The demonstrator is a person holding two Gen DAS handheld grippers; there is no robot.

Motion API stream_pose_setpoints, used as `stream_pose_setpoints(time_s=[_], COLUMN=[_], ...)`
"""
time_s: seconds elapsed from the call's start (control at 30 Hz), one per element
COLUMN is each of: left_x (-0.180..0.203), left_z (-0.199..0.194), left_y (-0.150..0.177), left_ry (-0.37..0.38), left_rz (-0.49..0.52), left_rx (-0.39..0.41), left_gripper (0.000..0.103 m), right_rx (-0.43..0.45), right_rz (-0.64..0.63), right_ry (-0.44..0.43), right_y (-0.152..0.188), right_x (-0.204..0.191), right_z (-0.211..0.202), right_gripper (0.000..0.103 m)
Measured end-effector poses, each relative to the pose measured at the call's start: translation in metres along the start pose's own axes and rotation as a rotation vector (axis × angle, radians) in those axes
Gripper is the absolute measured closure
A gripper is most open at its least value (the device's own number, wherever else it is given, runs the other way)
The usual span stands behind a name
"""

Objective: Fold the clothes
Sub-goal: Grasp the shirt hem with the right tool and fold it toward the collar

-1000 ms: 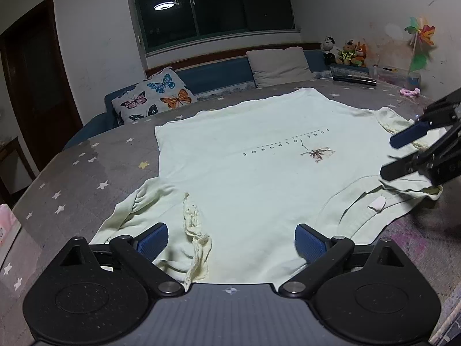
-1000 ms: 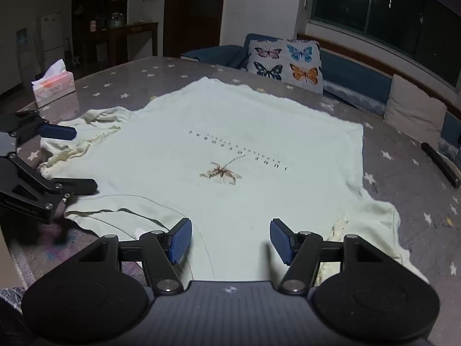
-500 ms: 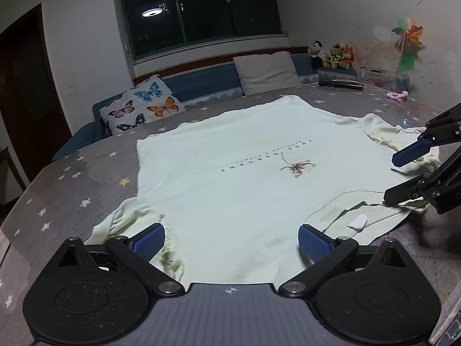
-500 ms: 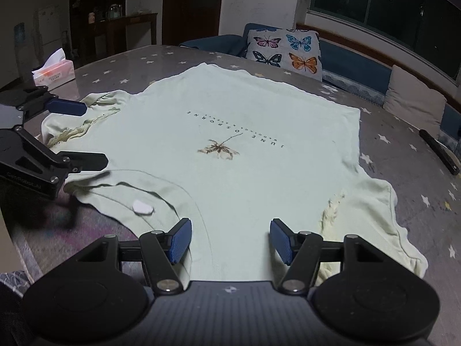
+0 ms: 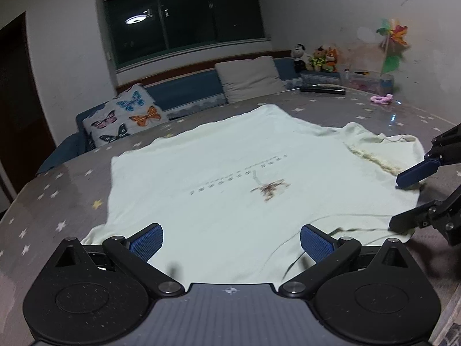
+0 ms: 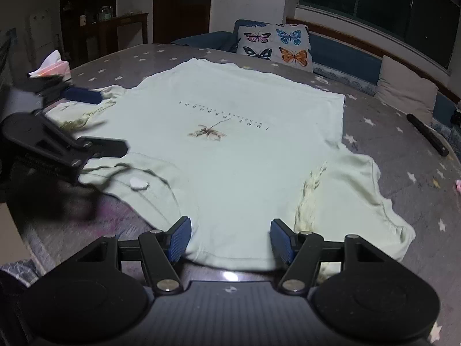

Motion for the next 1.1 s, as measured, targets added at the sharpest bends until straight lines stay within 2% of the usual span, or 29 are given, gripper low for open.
stream_pose_setpoints(time_s=[0.3,0.5,0.7,0.93,1.1], left_x=[0.027,0.041,0.053,0.065,0.069], left_z=[0.011,0.016,0.019,0.02,0.023], left_y=[-0.018,-0.023,-0.026,-0.024,-0.027], left_ry=[0.042,0.061,0.078,0.103,0.106], left_rz=[0.032,0.065,0.089,0.13,0.143], left_rx=[0.012,0.011,0.004,-0.003,-0.001], left_gripper=[0.0,0.0,0.0,0.0,0.0], right_rx=[0.092,0.063,0.12,0.097,0.124], right_rz=[0.097,0.186,0.232,0.297,0.315], right_ry=[0.058,0.099,0.125,0.149,0.161], right_y=[0.001,0.016,0.015,0.025,0.026], right_x=[0.029,0.054,0.075,0.096,0.102], right_z=[-0.029,-0.029,-0.04,-0.031,-0.04], right_gripper=[0.041,0.041,0.041,0.041,0.041])
Point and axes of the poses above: each gripper's, at about its wrist camera, not at the fingertips, and z roughly the way its jaws point, x to its right, y to its underside, the point moved 2 cm from there along z, roughly the way its jaws point, and after that the axes turned 9 degrees about -y, right-handed, at the moved point
